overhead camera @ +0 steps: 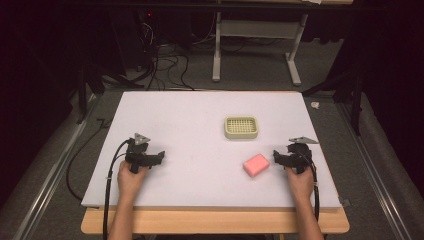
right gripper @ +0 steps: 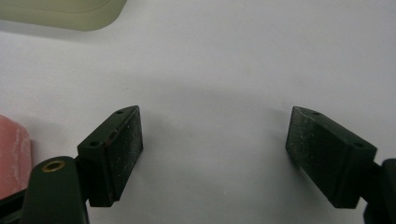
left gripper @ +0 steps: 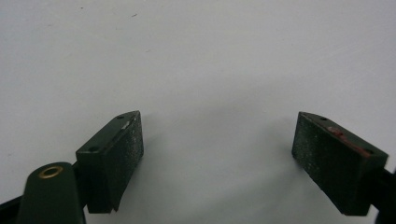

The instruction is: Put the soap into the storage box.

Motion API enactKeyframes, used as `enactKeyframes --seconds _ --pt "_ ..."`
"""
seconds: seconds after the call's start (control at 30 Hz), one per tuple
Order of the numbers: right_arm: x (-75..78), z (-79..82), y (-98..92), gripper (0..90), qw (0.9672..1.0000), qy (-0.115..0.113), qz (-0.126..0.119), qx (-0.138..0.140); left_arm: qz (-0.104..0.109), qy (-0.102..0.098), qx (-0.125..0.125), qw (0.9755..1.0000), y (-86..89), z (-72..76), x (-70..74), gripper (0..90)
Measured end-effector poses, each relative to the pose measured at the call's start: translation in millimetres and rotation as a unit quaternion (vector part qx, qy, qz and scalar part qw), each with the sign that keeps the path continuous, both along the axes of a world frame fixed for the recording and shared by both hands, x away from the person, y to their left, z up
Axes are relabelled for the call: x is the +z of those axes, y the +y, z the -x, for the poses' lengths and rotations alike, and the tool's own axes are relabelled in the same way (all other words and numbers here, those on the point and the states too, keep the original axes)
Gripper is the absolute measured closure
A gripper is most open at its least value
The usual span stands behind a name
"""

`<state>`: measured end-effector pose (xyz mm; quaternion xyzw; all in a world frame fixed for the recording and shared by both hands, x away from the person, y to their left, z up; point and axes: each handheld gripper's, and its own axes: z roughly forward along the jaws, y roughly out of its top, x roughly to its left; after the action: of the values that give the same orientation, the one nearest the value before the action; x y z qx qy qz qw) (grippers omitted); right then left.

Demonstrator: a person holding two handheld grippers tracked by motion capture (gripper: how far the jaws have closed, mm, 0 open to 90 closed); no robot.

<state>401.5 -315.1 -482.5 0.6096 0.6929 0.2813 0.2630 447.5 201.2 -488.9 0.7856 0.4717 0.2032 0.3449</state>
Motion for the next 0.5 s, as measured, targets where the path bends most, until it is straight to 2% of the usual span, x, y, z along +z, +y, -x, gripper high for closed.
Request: enactKeyframes --seconds 0.5 --pt "-0.1 0.0 -0.2 19.5 1.0000 0.000 -0.001 0.000 0.000 0.000 0.000 1.0000 -0.1 0.1 0.0 17.0"
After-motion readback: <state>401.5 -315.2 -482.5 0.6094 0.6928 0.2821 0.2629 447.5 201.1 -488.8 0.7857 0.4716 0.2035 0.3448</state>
